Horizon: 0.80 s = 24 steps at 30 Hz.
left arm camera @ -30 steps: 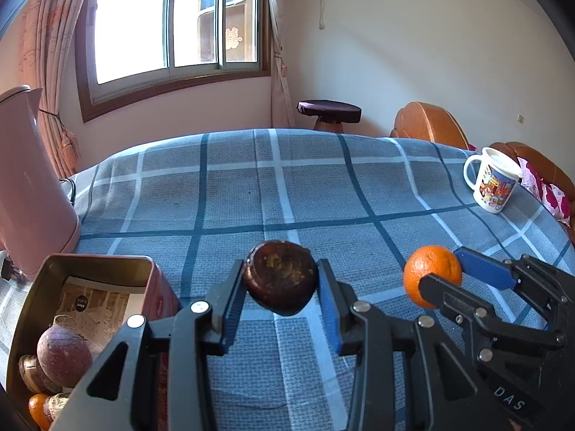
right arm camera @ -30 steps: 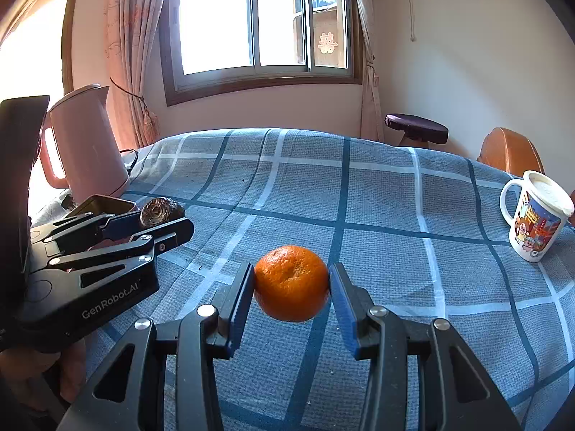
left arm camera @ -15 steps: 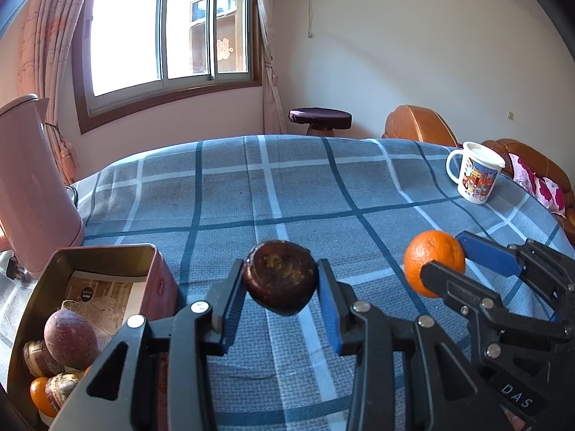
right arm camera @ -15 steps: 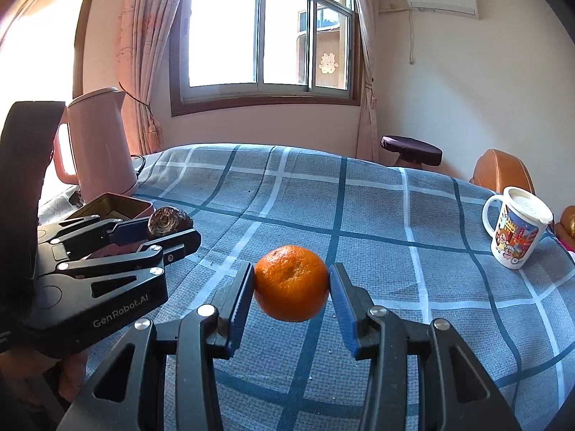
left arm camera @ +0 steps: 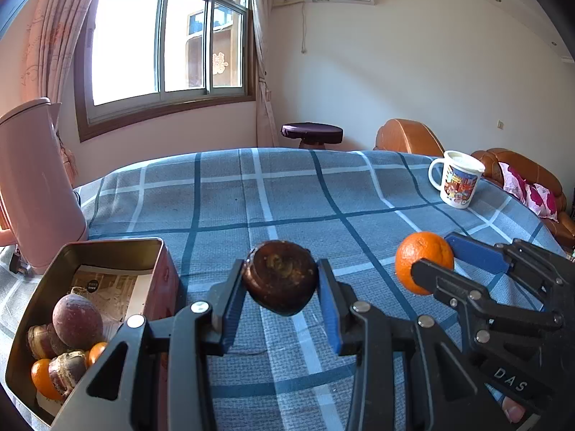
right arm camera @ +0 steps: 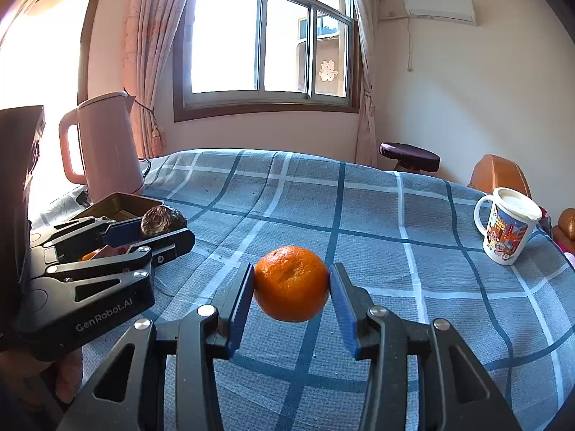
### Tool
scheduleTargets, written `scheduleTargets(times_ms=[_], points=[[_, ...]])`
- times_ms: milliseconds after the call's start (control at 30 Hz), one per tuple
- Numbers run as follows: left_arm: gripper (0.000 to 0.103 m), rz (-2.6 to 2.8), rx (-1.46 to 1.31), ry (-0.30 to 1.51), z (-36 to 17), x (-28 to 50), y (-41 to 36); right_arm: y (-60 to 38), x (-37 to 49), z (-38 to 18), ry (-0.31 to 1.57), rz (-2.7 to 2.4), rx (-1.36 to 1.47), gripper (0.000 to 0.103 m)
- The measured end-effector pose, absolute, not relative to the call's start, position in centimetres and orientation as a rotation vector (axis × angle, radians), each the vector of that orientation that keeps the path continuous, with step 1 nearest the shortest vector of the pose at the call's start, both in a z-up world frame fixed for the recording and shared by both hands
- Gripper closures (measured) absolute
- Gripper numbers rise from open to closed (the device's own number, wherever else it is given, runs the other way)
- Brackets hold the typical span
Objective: Organize fruits
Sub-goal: 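Carry the taro slice over the tin with the left tool while the right tool carries the tangerine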
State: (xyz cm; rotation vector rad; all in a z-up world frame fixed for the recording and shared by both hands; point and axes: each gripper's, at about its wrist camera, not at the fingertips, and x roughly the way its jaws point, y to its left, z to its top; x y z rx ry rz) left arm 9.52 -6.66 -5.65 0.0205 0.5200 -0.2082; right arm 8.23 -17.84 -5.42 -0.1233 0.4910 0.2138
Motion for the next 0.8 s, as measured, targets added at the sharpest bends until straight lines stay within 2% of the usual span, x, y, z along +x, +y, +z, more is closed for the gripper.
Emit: scheduleTargets(times_ms=[800], points=[[0.063, -0.169, 0.023, 0.44, -5.0, 7.2, -6.2, -17.7, 5.6, -4.6, 0.378, 0.233, -0.139, 0.058]])
